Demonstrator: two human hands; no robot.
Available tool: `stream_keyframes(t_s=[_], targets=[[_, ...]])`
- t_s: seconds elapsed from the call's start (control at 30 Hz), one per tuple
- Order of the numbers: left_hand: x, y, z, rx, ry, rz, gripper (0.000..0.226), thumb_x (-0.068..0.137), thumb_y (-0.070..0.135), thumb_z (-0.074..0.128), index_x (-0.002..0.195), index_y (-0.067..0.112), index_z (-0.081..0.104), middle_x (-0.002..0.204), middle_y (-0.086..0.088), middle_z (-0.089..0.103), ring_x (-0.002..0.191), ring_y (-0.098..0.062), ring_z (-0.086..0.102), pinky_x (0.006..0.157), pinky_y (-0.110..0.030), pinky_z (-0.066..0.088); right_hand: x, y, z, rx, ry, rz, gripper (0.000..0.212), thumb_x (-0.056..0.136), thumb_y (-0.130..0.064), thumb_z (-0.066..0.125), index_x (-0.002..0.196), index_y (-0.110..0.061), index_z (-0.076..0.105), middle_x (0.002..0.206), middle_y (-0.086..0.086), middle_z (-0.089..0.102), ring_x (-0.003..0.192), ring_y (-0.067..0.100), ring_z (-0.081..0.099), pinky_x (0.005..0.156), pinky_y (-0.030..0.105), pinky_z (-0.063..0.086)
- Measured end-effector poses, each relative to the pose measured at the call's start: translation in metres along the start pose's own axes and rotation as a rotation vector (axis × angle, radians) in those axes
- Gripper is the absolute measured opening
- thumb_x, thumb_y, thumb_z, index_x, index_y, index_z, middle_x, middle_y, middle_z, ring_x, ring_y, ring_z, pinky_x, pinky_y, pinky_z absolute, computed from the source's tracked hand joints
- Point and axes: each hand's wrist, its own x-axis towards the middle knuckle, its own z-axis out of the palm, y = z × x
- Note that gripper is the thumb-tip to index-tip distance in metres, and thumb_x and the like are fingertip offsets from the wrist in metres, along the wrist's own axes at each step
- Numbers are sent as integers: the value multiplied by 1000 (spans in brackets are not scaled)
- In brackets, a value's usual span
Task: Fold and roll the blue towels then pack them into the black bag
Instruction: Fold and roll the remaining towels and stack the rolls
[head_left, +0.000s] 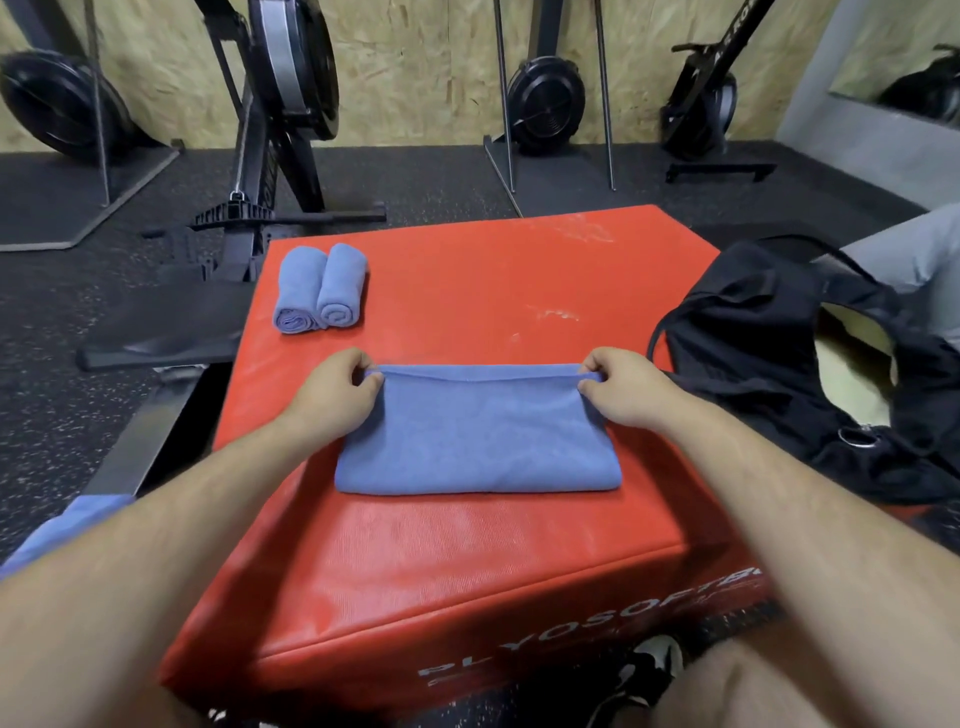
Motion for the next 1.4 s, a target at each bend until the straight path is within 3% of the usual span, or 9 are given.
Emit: stream_keyframes(t_s=[0.4,0.57,0.67,0.73,0.8,0.87,0.97,1.1,1.4], targets=[[28,-8,16,20,103,-58,12,98,22,56,97,10,59,87,-5,64,83,-26,56,70,-34,35,20,-2,15,-4,81,28,6,97,-22,51,98,-17,56,94,4,63,89,29,57,71,39,44],[40,-12,22,23,91,-60,9,95,20,60,100,13,60,91,-7,63,87,-26,55,72,-31,33,28,-7,26,-38,153,82,18,99,-19,48,115,-14,52,103,12,61,97,36,58,73,40,42],[35,-6,23,262,183,22,22,92,26,63,109,13,60,108,-16,59,103,-37,54,84,-42,42,27,-21,32,-272,284,85,35,97,-19,51,131,-13,48,121,15,53,110,39,53,86,45,44],[27,12,28,356,229,127,20,93,27,59,109,15,63,113,-13,59,106,-36,55,87,-46,43,22,-43,39,-386,382,-38,38,91,-16,54,129,-14,52,123,12,53,114,35,52,88,45,43],[17,32,42,288,140,254,22,95,27,52,109,15,65,113,-9,63,107,-32,57,89,-44,44,13,-70,54,-333,334,-189,42,88,-13,51,130,-13,54,134,10,53,125,33,48,96,45,41],[6,42,61,212,-58,332,34,95,30,42,118,13,62,122,-8,63,117,-29,57,99,-44,43,3,-92,75,-257,182,-244,49,93,-14,47,142,-12,47,153,9,41,144,29,33,111,42,31],[-8,41,83,261,-256,301,46,102,30,34,146,18,44,153,-2,43,145,-27,34,119,-48,24,-2,-99,103,-237,25,-212,57,98,-20,39,154,-17,29,163,6,24,152,24,15,121,40,19],[-11,33,79,386,-232,239,52,106,36,32,156,24,27,165,4,18,153,-20,11,121,-46,10,-1,-83,105,-249,-44,-122,57,104,-36,29,158,-21,17,167,2,11,154,20,5,123,42,5],[-6,-6,47,402,-210,106,61,103,51,28,158,27,21,167,6,7,154,-15,3,125,-40,3,-8,-30,78,-279,-37,54,63,103,-51,19,159,-24,13,167,1,0,154,16,-3,124,41,-3]])
